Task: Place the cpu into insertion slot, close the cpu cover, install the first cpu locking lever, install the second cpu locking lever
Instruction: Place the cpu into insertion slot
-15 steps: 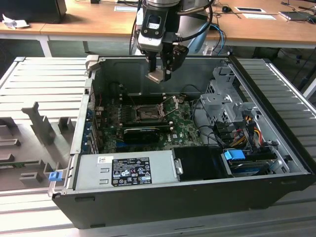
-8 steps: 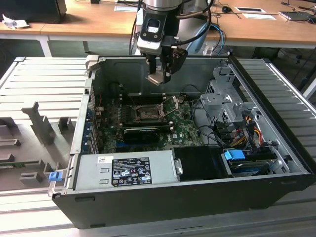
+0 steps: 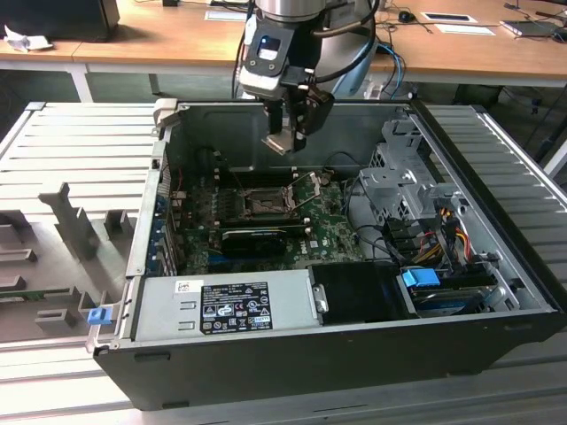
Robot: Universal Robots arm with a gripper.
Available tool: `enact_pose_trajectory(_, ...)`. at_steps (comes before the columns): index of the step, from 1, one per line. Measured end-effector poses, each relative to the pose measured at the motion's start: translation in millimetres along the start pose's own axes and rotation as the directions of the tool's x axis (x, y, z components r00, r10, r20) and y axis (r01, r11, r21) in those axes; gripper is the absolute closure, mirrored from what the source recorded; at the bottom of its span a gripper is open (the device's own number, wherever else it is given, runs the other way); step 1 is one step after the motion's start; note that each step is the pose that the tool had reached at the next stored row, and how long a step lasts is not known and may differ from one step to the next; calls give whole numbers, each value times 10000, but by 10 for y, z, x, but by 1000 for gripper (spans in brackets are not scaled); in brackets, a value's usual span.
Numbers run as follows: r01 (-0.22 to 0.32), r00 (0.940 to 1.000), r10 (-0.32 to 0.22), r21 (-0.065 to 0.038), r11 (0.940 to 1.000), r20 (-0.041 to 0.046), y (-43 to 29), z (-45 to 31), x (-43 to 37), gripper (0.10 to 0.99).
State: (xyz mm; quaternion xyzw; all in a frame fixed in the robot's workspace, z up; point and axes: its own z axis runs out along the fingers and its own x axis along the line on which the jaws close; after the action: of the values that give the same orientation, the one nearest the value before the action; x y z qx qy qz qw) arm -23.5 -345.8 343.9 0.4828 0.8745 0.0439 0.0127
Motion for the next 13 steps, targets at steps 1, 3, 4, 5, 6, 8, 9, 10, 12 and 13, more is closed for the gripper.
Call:
enact_pose_trajectory(1, -160, 9999, 160, -4, 9999, 14, 0, 2, 0, 561)
enact_pose_trajectory(3, -684, 9976, 684, -14, 9977, 62, -1, 14, 0, 561)
enact_pose_trajectory(4, -852, 9963, 852, -18, 9964, 78, -1, 19, 0, 561)
enact_pose_trajectory(5, -1005, 9949, 1005, -23, 9949, 92, -2, 25, 0, 561)
enact_pose_trajectory(6, -1188, 9929, 1188, -29, 9929, 107, -3, 31, -1, 561)
enact_pose_trajectory(8, -1527, 9882, 1528, -40, 9883, 137, -3, 40, -1, 561)
enact_pose_trajectory(9, -1693, 9854, 1693, -45, 9856, 151, -4, 44, -1, 561)
enact_pose_trajectory(10, -2037, 9788, 2038, -59, 9790, 180, -4, 52, -1, 561)
enact_pose_trajectory(12, -2435, 9696, 2436, -75, 9699, 213, -5, 60, -1, 561)
enact_pose_trajectory(13, -2602, 9653, 2603, -83, 9655, 227, -6, 64, -1, 561)
